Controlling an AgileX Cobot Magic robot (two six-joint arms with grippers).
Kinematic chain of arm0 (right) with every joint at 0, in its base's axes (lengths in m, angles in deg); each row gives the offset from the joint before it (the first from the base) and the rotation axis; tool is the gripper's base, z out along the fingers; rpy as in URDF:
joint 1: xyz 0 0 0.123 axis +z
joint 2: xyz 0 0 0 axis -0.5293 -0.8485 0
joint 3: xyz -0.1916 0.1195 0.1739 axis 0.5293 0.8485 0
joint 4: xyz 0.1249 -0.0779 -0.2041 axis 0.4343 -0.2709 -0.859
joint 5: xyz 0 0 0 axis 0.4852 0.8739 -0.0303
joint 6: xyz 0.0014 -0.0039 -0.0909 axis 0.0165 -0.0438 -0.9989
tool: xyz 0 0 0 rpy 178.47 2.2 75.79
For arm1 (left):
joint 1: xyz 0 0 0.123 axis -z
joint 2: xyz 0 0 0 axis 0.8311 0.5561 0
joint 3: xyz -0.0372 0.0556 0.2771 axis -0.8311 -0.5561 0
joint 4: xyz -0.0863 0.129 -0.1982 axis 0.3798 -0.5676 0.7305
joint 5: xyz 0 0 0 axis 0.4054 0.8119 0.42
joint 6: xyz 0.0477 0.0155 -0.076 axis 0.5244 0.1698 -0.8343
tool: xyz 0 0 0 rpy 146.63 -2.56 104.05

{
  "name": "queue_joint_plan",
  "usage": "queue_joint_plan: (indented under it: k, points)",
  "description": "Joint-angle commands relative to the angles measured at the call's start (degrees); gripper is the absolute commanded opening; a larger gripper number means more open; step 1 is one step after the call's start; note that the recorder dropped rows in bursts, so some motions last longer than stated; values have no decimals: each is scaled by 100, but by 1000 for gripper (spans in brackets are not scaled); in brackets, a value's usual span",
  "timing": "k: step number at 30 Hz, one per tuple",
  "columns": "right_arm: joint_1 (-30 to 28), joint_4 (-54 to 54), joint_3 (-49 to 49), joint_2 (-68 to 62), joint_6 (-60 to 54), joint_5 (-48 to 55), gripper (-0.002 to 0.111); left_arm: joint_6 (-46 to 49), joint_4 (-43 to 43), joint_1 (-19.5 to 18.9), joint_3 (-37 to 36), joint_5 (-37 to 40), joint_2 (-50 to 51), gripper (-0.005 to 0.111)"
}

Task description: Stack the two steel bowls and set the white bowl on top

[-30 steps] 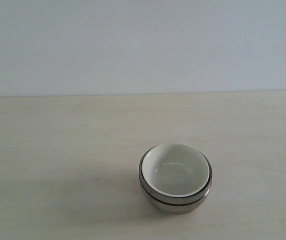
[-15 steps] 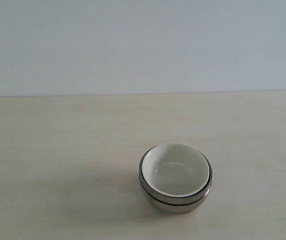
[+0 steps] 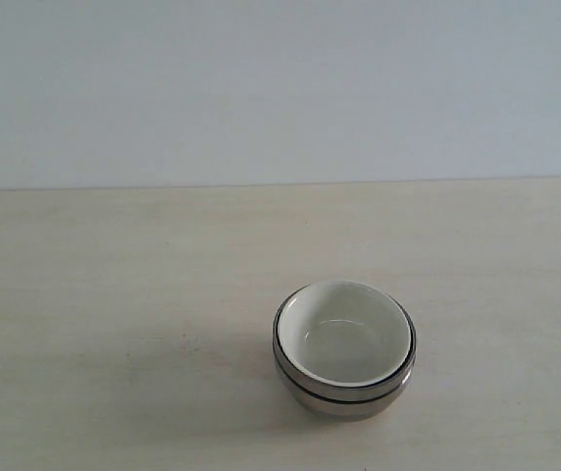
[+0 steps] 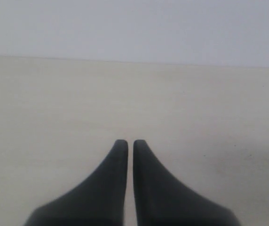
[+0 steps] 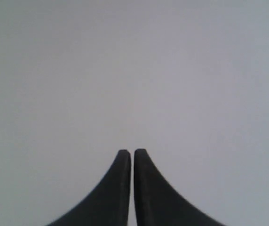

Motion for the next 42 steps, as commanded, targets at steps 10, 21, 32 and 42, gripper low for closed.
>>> queue_joint_plan:
  k: [10,21,32,42]
  points:
    - [-15,-17,1636,16,-52,-1636,0,-27,0,29,-17,-43,-18,4]
    - [-15,-17,2914,16,-42,-1603,0,-27,0,29,-17,-43,-18,4]
    - [-15,54,3406,16,-42,-1163,0,-27,0,29,-17,-43,-18,4]
    - [-15,54,3406,16,-42,-843,0,-27,0,29,-17,-43,-18,4]
